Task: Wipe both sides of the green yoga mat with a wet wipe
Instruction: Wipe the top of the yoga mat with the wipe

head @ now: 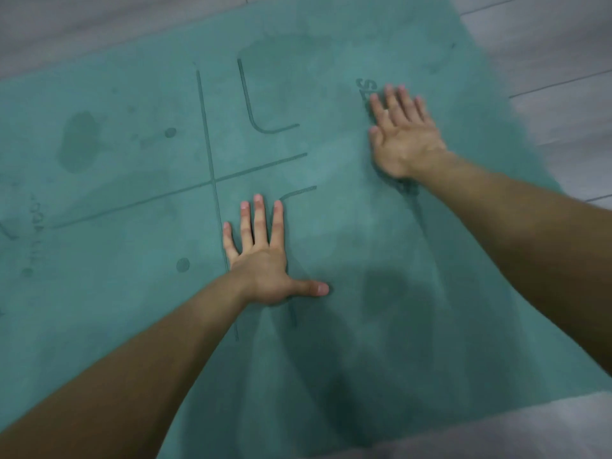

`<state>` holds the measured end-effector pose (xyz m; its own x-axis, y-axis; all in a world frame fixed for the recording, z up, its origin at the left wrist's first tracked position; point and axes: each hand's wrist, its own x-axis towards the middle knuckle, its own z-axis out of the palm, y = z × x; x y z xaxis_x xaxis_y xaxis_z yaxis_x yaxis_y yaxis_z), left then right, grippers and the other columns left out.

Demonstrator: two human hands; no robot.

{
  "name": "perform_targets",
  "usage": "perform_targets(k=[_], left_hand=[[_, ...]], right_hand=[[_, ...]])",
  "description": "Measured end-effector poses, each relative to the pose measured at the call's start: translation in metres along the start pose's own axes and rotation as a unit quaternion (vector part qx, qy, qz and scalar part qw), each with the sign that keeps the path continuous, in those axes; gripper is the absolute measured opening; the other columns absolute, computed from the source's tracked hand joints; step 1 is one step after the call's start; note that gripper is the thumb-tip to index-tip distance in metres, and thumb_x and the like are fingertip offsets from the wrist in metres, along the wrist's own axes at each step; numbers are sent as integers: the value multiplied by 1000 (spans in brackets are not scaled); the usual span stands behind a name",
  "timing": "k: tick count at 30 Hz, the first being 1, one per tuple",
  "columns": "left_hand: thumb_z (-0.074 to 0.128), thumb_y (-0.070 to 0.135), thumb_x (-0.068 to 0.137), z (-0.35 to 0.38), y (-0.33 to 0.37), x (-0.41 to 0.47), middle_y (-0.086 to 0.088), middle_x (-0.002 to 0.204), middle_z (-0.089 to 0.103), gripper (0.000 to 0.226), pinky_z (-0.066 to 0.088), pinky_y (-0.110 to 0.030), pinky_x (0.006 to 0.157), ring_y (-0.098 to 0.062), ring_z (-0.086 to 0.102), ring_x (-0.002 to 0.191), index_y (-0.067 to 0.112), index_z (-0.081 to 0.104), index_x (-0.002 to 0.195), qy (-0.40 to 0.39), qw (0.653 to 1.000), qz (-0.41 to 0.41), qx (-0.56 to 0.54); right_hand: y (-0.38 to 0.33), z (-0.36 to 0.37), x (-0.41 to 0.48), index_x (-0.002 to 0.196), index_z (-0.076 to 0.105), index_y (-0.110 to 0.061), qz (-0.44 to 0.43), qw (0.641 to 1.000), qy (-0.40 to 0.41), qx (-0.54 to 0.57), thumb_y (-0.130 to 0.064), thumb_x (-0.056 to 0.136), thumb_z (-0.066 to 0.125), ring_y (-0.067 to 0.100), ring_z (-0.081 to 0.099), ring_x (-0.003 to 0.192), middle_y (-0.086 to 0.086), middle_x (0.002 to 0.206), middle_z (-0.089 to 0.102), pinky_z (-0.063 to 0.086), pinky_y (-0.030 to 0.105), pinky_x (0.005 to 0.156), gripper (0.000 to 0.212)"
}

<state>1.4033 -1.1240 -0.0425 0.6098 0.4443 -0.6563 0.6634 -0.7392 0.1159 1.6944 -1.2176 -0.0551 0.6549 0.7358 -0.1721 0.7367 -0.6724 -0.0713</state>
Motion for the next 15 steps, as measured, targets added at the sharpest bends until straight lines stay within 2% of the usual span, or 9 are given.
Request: perform_targets(k=[2, 3, 5, 7, 8, 10, 12, 13, 15], left_hand=[[50, 113, 35, 0, -1, 0, -2, 148, -63, 174, -22, -65, 120, -25, -56, 140, 26, -51, 147, 2, 1000, -4, 1], [49, 113, 35, 0, 0, 0, -3, 148, -63, 174, -22, -65, 120, -25, -56, 140, 24, -51, 147, 3, 1000, -5, 3], [48, 113, 35, 0, 1, 0, -3, 148, -63, 175, -22, -65, 120, -25, -56, 140, 22, -51, 147, 4, 1000, -7, 9], [48, 114, 35, 0, 1, -1, -2, 149, -63, 176, -21, -65, 121, -25, -56, 140, 21, -50, 147, 8, 1000, -9, 9], [48, 114, 35, 0, 1, 0, -2, 149, -63, 176, -21, -65, 121, -24, -56, 140, 21, -50, 147, 11, 1000, -7, 9], [48, 114, 35, -1, 1, 0, -2, 149, -63, 176, -21, -65, 121, -24, -56, 140, 21, -50, 148, 6, 1000, -8, 3], [48, 113, 34, 1, 0, 0, -2, 149, -63, 176, -21, -65, 120, -24, -56, 140, 21, -50, 147, 10, 1000, -6, 3], [48, 113, 34, 1, 0, 1, -2, 149, -62, 176, -21, -65, 120, -24, -56, 140, 21, -50, 147, 11, 1000, -6, 6], [48, 113, 34, 0, 1, 1, -2, 149, -62, 176, -21, -65, 120, -24, -57, 140, 21, -51, 147, 6, 1000, -10, 6]], right_hand=[[15, 3, 3, 168, 2, -12, 53, 999, 9, 6, -48, 107, 12, 28, -8, 163, 12, 176, -6, -6, 46, 131, 72], [-3, 6, 1, 168, 1, -9, 38, 999, 17, 11, -47, 108, 14, 27, -8, 162, 12, 176, -6, -7, 45, 131, 72], [-61, 12, -6, 168, 1, -10, -76, 997, 9, 18, -45, 110, 15, 23, -9, 163, 10, 176, -5, -7, 45, 131, 69], [-110, 18, -13, 169, 4, -19, -218, 976, -14, 13, -45, 111, 15, 20, -9, 163, 5, 176, -5, -6, 45, 131, 65], [-119, 16, -15, 169, 4, -22, -244, 970, -21, 10, -46, 111, 16, 19, -9, 163, 4, 176, -5, -5, 45, 131, 64], [-110, 9, -12, 169, 6, -20, -226, 974, 0, 19, -46, 111, 20, 20, -5, 163, 6, 177, -2, -4, 44, 132, 66], [-86, 7, -19, 168, 12, -13, -183, 980, 58, 48, -46, 111, 23, 21, 1, 163, 8, 176, 6, 0, 42, 132, 67], [-78, 8, -28, 168, 15, -11, -182, 979, 68, 60, -46, 112, 24, 21, 4, 163, 7, 176, 9, 1, 41, 132, 67], [-76, 18, -46, 168, 17, -15, -234, 970, 48, 49, -50, 112, 22, 21, 5, 163, 5, 176, 10, 3, 40, 132, 67]])
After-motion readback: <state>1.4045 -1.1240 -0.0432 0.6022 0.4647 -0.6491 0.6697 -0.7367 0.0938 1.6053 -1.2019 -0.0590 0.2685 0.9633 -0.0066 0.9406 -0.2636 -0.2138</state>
